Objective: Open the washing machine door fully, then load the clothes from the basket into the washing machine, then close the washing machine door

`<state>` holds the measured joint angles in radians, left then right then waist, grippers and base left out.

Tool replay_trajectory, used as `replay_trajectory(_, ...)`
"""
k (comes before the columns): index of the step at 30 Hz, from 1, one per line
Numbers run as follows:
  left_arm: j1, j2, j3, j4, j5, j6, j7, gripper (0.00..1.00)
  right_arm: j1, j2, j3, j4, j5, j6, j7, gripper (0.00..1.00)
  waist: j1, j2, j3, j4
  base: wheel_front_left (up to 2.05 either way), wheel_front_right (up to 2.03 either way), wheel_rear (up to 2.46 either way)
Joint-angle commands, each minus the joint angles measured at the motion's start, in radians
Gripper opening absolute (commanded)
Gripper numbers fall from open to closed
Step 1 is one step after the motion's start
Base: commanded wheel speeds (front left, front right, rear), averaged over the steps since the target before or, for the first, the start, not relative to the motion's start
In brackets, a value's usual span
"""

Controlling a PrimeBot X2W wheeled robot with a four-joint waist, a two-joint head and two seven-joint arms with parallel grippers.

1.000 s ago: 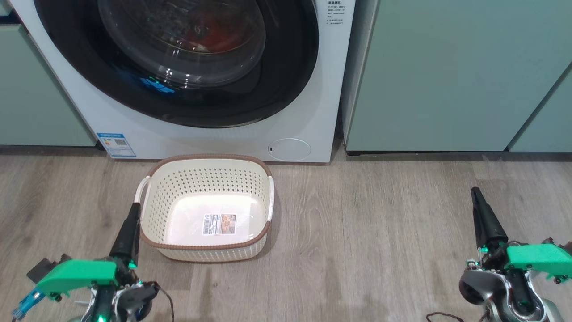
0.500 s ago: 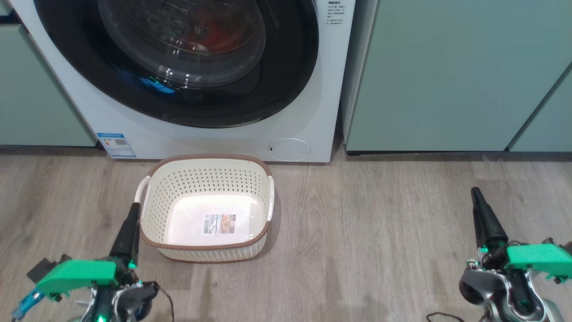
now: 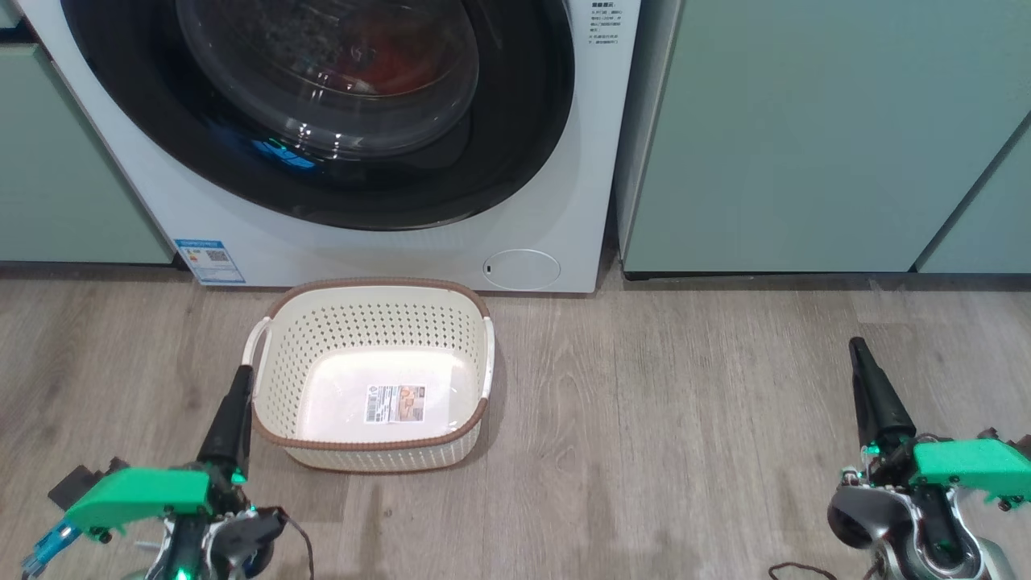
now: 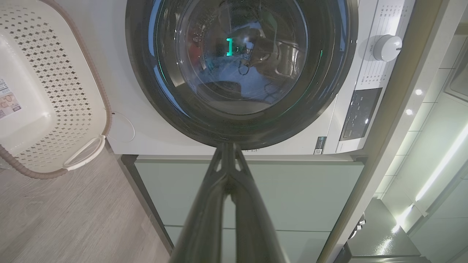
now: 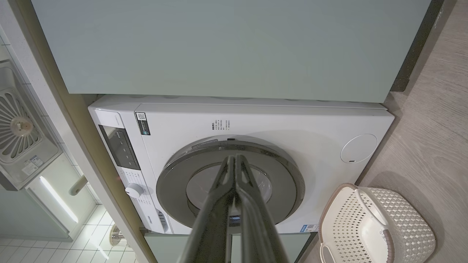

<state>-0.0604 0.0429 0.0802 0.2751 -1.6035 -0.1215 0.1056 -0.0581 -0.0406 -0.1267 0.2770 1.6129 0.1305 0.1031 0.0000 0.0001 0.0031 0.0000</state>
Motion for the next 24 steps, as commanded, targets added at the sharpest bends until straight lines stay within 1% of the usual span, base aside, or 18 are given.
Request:
replay_trajectory(1,-0.048,0.008,0.034,-0.03,-0.005,-0.009,0.008,0.0,-0.049,-0.013,0.017,-0.032,-0.001,0.0,0.007,0.0,0.0,-0.0001,0.0,0.0,0.0,0.0,0.0)
replay_trajectory(24,-0.048,0.008,0.034,-0.03,-0.005,-0.009,0.008,0.0,-0.05,-0.012,0.015,-0.032,-0.002,0.0,0.008,0.0,0.0,-0.0001,0.0,0.0,0.0,0.0,0.0)
